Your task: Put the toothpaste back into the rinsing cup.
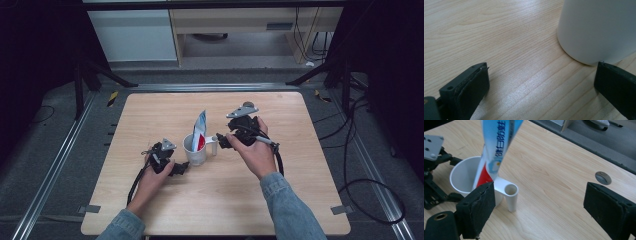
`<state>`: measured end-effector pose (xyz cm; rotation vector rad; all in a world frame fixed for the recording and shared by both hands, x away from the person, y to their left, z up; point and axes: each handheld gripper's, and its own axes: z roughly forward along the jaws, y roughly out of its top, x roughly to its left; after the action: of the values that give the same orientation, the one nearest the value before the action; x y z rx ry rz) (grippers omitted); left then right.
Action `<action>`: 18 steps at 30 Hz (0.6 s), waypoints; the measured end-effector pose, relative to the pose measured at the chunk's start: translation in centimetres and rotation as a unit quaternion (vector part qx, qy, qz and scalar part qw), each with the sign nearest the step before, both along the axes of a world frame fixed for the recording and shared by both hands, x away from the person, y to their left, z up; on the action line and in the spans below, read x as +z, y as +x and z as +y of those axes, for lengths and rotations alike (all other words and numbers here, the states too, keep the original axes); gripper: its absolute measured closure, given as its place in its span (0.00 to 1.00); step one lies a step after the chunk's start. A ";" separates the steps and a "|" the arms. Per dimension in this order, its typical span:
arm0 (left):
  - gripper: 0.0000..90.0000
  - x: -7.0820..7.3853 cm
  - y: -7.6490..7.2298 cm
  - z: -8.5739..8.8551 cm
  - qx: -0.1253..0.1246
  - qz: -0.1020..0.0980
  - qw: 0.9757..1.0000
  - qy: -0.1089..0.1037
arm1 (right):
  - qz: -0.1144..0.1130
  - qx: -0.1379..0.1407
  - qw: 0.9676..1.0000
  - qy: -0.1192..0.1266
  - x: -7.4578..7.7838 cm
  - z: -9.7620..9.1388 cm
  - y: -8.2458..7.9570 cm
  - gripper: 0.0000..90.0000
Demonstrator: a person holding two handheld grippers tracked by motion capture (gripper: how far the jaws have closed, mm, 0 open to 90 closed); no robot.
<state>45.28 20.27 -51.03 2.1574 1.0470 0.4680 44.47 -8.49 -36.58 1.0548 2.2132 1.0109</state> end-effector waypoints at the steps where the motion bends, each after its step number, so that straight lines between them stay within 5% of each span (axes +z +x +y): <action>1: 0.00 0.0 0.0 0.0 0.000 0.000 1.000 0.000 | -0.001 -0.002 1.000 -0.001 -0.1 -0.2 0.0 0.12; 18: 0.00 0.0 0.0 0.0 0.000 0.001 1.000 0.001 | 0.003 -0.047 0.999 -0.008 -2.9 -5.5 -0.9 0.15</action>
<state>45.26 20.28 -51.01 2.1608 1.0488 0.4668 43.54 -13.96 -39.50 1.1435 2.1510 0.9486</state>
